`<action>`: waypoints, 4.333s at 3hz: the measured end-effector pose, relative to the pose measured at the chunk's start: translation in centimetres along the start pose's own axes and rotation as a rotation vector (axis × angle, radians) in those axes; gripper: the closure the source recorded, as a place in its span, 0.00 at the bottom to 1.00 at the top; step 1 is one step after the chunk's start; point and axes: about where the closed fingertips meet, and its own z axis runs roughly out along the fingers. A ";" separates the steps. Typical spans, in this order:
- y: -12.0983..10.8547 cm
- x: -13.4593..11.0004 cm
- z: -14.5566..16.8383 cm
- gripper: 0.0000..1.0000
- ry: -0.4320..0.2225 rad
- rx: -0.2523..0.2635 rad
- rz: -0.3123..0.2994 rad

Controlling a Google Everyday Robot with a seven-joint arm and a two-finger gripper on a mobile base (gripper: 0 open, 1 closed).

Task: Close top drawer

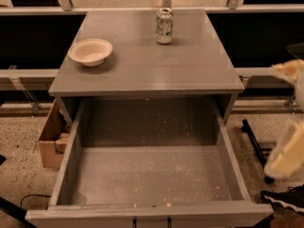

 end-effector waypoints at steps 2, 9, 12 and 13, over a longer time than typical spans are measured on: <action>11.1 4.1 6.2 0.25 -0.039 0.013 0.040; 27.5 -0.5 32.3 1.00 -0.354 -0.399 0.155; 22.1 -2.5 36.8 1.00 -0.409 -0.377 0.135; 18.4 -3.9 38.9 1.00 -0.429 -0.361 0.133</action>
Offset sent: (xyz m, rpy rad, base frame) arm -0.1612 -0.0026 -0.2599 0.0703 0.2180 -0.0693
